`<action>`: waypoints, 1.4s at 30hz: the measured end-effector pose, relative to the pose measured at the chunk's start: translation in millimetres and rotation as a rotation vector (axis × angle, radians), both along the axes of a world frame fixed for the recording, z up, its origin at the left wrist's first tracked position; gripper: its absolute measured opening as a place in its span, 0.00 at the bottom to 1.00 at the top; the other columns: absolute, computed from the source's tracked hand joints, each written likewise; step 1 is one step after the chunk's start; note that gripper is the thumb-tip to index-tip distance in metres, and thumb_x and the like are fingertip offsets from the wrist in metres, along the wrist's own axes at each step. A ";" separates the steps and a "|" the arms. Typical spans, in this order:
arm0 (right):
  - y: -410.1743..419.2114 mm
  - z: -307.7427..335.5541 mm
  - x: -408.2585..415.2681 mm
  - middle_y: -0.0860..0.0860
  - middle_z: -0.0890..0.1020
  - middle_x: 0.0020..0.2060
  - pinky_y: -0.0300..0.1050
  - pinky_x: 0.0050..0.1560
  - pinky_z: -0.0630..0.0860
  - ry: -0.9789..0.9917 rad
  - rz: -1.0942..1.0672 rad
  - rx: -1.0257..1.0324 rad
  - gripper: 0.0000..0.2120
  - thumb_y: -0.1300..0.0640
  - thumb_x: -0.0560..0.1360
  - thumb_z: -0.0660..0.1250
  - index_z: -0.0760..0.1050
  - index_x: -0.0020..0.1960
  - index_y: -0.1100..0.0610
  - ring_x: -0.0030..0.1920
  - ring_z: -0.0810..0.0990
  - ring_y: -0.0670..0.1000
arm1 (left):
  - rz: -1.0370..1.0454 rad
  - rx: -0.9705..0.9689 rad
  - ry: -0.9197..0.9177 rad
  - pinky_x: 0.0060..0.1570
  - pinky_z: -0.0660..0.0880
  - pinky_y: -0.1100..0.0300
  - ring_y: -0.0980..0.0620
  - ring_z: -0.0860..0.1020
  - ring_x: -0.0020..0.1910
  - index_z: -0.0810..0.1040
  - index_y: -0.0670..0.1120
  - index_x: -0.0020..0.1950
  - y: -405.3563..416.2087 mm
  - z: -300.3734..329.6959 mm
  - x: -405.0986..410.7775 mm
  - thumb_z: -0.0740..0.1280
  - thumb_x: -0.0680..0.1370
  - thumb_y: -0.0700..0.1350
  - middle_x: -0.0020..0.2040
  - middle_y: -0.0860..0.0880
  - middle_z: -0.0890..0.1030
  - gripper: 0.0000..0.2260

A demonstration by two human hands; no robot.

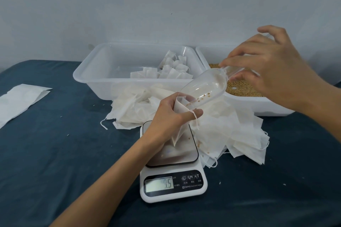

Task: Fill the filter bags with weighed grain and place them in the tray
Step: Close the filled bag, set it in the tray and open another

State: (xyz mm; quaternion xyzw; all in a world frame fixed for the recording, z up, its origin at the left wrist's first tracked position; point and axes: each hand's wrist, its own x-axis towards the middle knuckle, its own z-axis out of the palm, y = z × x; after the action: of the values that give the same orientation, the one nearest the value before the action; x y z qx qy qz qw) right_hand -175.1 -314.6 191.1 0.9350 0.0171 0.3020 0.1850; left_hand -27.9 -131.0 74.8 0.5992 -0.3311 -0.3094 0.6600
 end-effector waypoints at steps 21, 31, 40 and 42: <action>3.5 1.4 1.3 0.52 0.84 0.49 0.66 0.71 0.62 -0.002 -0.002 -0.023 0.12 0.61 0.74 0.75 0.84 0.57 0.55 0.53 0.81 0.60 | 0.054 -0.004 -0.151 0.45 0.75 0.65 0.58 0.80 0.41 0.82 0.50 0.59 0.2 -3.1 6.0 0.80 0.73 0.40 0.49 0.57 0.83 0.17; 5.3 1.6 4.5 0.53 0.84 0.49 0.65 0.72 0.61 -0.024 0.041 -0.096 0.11 0.63 0.75 0.74 0.84 0.56 0.56 0.52 0.81 0.60 | 0.072 -0.004 -0.191 0.48 0.77 0.59 0.59 0.80 0.41 0.80 0.50 0.61 0.1 -1.6 6.6 0.81 0.71 0.41 0.52 0.53 0.83 0.20; 4.4 2.9 5.1 0.53 0.84 0.49 0.66 0.71 0.62 -0.044 0.053 -0.138 0.10 0.63 0.75 0.75 0.84 0.56 0.56 0.52 0.81 0.60 | 0.069 -0.009 -0.200 0.50 0.79 0.55 0.58 0.80 0.44 0.80 0.49 0.61 -0.2 -3.2 6.7 0.80 0.69 0.43 0.52 0.52 0.83 0.21; 2.9 2.4 4.0 0.53 0.84 0.49 0.66 0.71 0.62 -0.051 0.043 -0.130 0.11 0.64 0.74 0.76 0.84 0.56 0.56 0.52 0.81 0.60 | 0.070 -0.008 -0.183 0.49 0.78 0.57 0.58 0.80 0.43 0.80 0.49 0.61 -0.3 -2.4 6.1 0.79 0.68 0.45 0.52 0.51 0.83 0.22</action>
State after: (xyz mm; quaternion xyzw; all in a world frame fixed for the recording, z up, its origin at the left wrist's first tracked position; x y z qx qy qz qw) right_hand -171.1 -311.7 193.5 0.9123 0.0522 0.3281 0.2393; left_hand -21.8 -131.2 72.3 0.6336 -0.3700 -0.2289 0.6397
